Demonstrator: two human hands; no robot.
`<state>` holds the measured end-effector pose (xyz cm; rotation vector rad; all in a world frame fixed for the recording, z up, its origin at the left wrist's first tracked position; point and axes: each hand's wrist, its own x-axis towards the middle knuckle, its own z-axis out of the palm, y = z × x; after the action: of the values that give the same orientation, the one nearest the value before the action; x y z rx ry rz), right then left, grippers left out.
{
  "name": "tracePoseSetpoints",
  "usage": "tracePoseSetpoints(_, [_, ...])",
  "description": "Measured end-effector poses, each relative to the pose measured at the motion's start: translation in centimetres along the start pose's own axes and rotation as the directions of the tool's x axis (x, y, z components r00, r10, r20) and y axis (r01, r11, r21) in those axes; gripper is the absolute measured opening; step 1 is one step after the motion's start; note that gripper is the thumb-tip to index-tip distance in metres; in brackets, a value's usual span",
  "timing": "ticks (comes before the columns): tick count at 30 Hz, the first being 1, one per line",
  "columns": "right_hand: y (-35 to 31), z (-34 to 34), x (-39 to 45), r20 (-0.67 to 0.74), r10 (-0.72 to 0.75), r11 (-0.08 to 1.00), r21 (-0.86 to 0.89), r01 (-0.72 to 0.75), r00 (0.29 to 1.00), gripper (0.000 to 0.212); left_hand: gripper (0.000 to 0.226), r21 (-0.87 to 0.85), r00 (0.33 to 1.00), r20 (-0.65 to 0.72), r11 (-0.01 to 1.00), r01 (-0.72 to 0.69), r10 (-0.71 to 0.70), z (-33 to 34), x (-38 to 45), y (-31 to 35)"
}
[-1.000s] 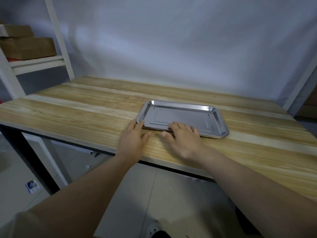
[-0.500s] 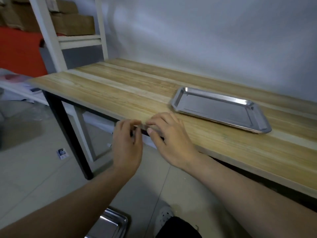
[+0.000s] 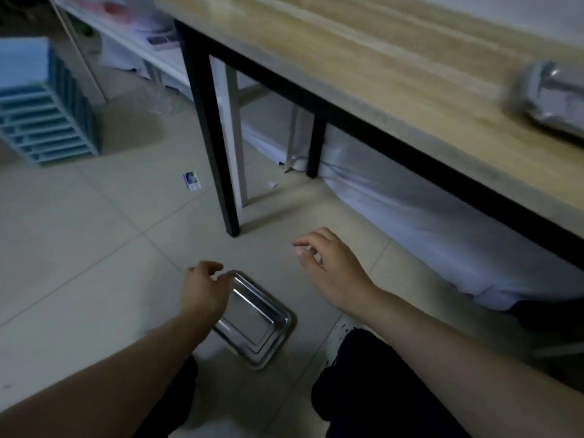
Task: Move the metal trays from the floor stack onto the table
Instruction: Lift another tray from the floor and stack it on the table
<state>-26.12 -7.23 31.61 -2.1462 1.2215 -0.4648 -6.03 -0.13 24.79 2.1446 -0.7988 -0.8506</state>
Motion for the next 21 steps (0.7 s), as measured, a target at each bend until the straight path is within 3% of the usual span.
tracePoseSetpoints(8, [6.4, 10.3, 3.1, 0.226, 0.247, 0.969, -0.028, -0.247, 0.942, 0.030, 0.031, 0.016, 0.950, 0.064, 0.952, 0.306, -0.306, 2.2, 4.7, -9.9])
tracePoseSetpoints(15, [12.0, 18.9, 4.7, 0.395, 0.490, 0.865, -0.113, -0.488, 0.777, 0.039, 0.011, -0.063, 0.826, 0.162, 0.830, 0.554, -0.539, 5.9, 7.6, -16.9])
tracePoseSetpoints(17, [13.4, 20.7, 4.8, 0.417, 0.540, 0.834, -0.148, -0.531, 0.731, 0.038, 0.024, -0.059, 0.797, 0.178, 0.802, 0.595, -0.578, 7.0, 8.3, -18.7])
tracePoseSetpoints(20, [15.3, 23.0, 5.2, 0.428, 0.585, 0.802, -0.178, -0.570, 0.689, 0.040, 0.021, -0.056, 0.757, 0.197, 0.764, 0.643, -0.623, 8.2, 9.3, -20.6])
tracePoseSetpoints(21, [15.9, 23.7, 5.3, 0.432, 0.589, 0.799, -0.191, -0.570, 0.683, 0.039, 0.030, -0.067, 0.742, 0.201, 0.746, 0.662, -0.640, 8.6, 9.7, -21.4])
